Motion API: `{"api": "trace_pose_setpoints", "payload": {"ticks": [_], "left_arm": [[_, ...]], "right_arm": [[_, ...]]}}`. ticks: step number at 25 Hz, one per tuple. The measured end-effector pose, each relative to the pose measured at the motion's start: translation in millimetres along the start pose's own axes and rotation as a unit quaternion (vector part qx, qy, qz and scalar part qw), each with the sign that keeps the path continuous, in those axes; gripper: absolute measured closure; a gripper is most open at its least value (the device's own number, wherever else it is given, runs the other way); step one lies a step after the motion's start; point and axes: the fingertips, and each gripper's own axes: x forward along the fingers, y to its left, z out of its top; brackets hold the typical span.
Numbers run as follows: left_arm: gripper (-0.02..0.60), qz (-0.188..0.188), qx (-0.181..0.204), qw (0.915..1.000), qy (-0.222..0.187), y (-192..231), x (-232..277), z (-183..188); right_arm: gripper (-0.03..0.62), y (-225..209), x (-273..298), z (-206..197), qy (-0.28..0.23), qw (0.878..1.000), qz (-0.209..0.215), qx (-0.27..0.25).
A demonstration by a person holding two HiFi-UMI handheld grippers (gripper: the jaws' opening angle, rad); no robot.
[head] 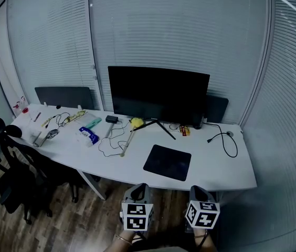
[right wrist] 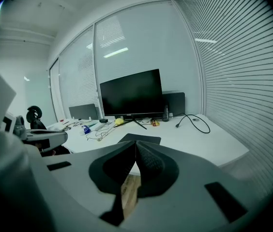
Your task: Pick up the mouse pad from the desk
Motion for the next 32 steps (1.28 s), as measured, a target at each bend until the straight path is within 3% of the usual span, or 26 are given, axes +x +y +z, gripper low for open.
{"api": "trace_pose_setpoints", "payload": {"ticks": [7, 32], "left_arm": [[0.565, -0.003, -0.006, 0.9999, 0.011, 5.8, 25.2, -7.8], [0.565, -0.040, -0.015, 0.9991, -0.004, 62.7, 165.2, 61.0]], "right_arm": [[0.560, -8.7, 20.7, -5.3, 0.013, 1.000, -0.007, 0.004], [0.560, -19.7, 139.2, 74.6, 0.007, 0.999, -0.045, 0.003]]}}
